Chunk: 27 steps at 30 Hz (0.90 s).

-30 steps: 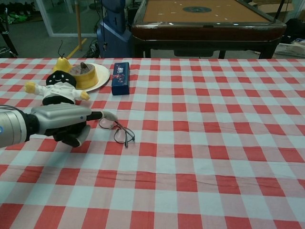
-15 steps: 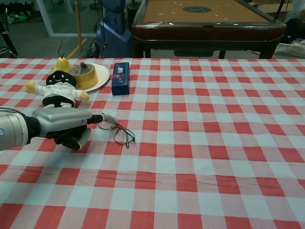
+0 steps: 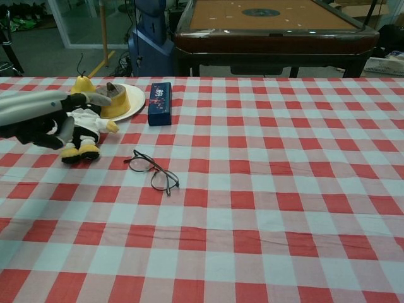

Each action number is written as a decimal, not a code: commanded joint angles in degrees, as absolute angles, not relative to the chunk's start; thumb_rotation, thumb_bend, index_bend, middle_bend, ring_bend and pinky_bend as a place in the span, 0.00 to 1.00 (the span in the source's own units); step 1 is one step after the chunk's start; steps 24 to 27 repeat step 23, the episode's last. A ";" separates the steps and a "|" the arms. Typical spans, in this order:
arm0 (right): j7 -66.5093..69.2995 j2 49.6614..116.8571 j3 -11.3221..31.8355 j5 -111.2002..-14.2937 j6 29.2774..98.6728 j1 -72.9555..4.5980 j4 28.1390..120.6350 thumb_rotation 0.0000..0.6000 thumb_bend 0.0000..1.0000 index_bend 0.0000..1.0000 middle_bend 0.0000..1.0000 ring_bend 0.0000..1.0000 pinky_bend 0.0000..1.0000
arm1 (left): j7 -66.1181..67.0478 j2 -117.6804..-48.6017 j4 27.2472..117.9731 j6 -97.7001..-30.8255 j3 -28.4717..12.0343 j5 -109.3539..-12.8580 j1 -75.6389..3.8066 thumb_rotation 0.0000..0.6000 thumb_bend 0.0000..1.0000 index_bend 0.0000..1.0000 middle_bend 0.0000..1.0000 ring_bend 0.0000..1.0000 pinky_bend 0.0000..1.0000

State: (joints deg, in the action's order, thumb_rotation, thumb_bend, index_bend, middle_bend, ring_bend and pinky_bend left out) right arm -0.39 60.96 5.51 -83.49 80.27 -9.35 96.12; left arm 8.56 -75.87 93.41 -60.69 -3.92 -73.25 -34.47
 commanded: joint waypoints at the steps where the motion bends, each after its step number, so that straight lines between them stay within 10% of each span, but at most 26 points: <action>1: 0.38 61.02 5.28 -83.89 79.96 -9.50 95.48 1.00 0.44 0.00 0.14 0.00 0.08 | 9.12 -72.13 96.03 -69.05 -3.93 -72.91 -28.68 1.00 0.62 0.10 0.59 0.59 0.81; 12: 1.42 61.96 4.73 -85.35 79.03 -10.27 94.02 1.00 0.44 0.00 0.14 0.00 0.08 | 11.33 -71.59 94.45 -85.67 -1.59 -76.43 -17.28 0.98 0.44 0.16 0.38 0.35 0.50; 27: 1.72 62.99 4.06 -86.40 78.69 -10.58 93.34 1.00 0.44 0.00 0.14 0.00 0.08 | 13.51 -69.50 97.48 -89.30 0.60 -77.56 -11.18 0.94 0.44 0.16 0.37 0.34 0.45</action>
